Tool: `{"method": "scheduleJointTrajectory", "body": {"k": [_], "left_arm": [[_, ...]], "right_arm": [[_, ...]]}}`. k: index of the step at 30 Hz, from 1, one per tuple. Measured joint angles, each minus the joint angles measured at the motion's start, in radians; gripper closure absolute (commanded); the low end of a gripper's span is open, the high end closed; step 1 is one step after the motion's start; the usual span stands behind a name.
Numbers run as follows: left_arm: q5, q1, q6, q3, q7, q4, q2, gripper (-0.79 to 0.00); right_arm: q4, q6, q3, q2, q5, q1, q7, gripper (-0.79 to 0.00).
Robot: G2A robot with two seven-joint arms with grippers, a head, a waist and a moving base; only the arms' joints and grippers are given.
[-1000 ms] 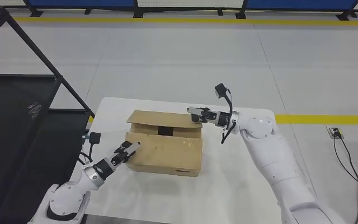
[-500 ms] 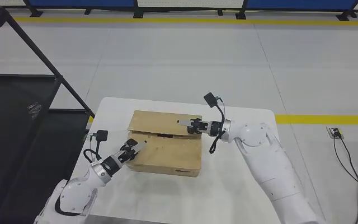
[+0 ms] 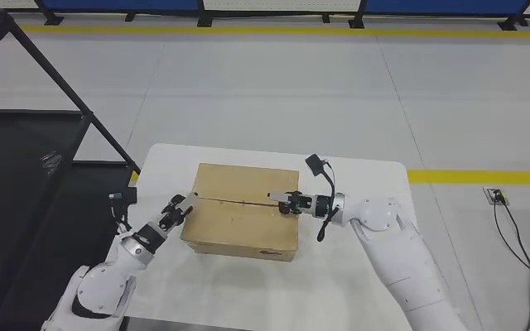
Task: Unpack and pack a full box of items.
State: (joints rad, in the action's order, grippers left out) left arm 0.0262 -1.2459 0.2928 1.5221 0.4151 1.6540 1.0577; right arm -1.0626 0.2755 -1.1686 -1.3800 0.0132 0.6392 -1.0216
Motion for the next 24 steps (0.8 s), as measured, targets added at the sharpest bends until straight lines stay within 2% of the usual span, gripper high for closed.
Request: {"method": "scheduleJointTrajectory", "body": {"k": [6,11,21,24], "left_arm": [[-0.085,-0.062,-0.015,0.109,-0.055,-0.030,-0.004,-0.785],[-0.118,-0.097,-0.032,0.168,0.010,-0.053,-0.012,-0.785],[-0.116,-0.098,-0.032,0.167,0.006,-0.052,-0.012,-0.785],[-0.116,-0.090,-0.074,0.151,-0.028,-0.089,-0.007,-0.785]], "right_arm": [[0.052,0.026,0.012,-0.001,0.031,-0.015,0.001,-0.785],[0.085,0.045,0.024,-0.003,0.048,-0.028,0.007,-0.785],[0.088,0.045,0.025,-0.003,0.049,-0.030,0.007,-0.785],[0.088,0.045,0.025,-0.003,0.049,-0.030,0.007,-0.785]]}}
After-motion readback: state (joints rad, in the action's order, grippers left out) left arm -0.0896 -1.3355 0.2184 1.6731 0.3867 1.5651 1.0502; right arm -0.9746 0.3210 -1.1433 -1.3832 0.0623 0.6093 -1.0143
